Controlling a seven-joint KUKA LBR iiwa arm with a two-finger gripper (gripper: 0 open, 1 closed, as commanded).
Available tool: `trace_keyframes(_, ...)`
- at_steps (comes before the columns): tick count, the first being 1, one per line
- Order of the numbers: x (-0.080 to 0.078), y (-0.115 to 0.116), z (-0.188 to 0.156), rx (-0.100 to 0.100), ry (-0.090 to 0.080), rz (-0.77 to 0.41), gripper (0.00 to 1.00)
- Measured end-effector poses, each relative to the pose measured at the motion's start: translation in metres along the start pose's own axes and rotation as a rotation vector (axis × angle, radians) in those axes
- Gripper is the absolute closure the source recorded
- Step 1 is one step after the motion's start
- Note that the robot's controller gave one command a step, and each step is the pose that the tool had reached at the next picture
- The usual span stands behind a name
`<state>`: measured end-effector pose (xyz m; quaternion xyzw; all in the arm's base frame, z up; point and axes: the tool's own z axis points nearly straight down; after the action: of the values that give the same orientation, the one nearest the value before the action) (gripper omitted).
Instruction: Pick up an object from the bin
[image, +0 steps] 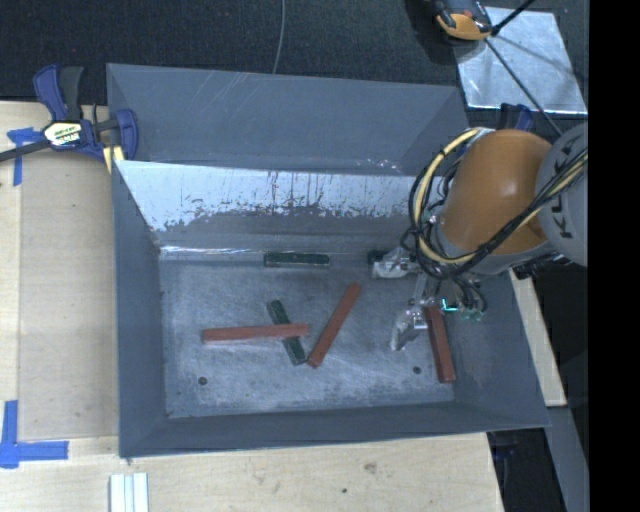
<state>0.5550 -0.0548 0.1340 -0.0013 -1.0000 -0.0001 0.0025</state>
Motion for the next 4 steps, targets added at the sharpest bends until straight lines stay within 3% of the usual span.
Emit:
trace_keyframes(1,-0.002,0.000,-0.004,0.001,-0.008,-0.002,0.00)
trace_keyframes(2,-0.009,0.033,0.027,0.005,-0.015,-0.202,0.00)
trace_keyframes(3,-0.010,0.066,0.049,0.000,-0.007,-0.336,0.00)
trace_keyframes(4,-0.016,0.089,0.034,0.002,-0.009,-0.477,0.00)
